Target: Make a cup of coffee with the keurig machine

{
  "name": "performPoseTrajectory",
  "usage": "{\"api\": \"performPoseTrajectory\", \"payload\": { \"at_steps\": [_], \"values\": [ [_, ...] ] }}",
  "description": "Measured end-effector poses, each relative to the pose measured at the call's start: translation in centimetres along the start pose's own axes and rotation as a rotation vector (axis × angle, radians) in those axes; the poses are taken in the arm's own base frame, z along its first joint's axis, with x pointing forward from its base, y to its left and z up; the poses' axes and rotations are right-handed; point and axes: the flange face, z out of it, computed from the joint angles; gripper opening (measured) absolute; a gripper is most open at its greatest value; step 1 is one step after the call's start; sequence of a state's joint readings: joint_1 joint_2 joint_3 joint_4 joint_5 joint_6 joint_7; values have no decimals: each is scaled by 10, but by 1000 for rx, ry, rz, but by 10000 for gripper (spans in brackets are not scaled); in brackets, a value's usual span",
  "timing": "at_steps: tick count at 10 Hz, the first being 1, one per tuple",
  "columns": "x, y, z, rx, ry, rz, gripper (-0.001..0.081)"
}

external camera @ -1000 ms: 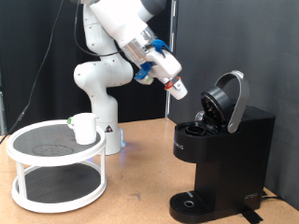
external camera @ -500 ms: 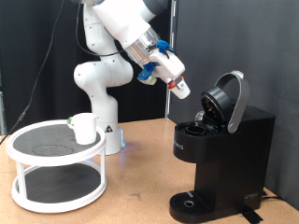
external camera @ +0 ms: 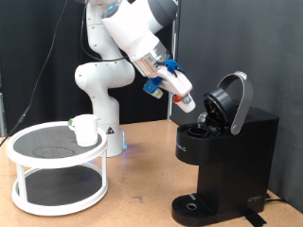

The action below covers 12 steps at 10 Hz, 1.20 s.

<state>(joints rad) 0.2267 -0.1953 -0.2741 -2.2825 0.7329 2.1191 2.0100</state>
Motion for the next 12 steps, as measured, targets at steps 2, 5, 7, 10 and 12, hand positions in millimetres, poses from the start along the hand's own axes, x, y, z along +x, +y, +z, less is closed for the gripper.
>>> {"api": "performPoseTrajectory", "payload": {
  "at_steps": [2, 5, 7, 10, 12],
  "values": [
    [-2, -2, 11, 16, 11, -3, 401],
    [-3, -6, 29, 30, 38, -5, 401],
    [-3, -9, 41, 36, 54, -1, 401],
    [-1, -12, 57, 23, 73, 8, 401],
    [-2, -10, 64, 15, 81, 8, 401]
  ]
}}
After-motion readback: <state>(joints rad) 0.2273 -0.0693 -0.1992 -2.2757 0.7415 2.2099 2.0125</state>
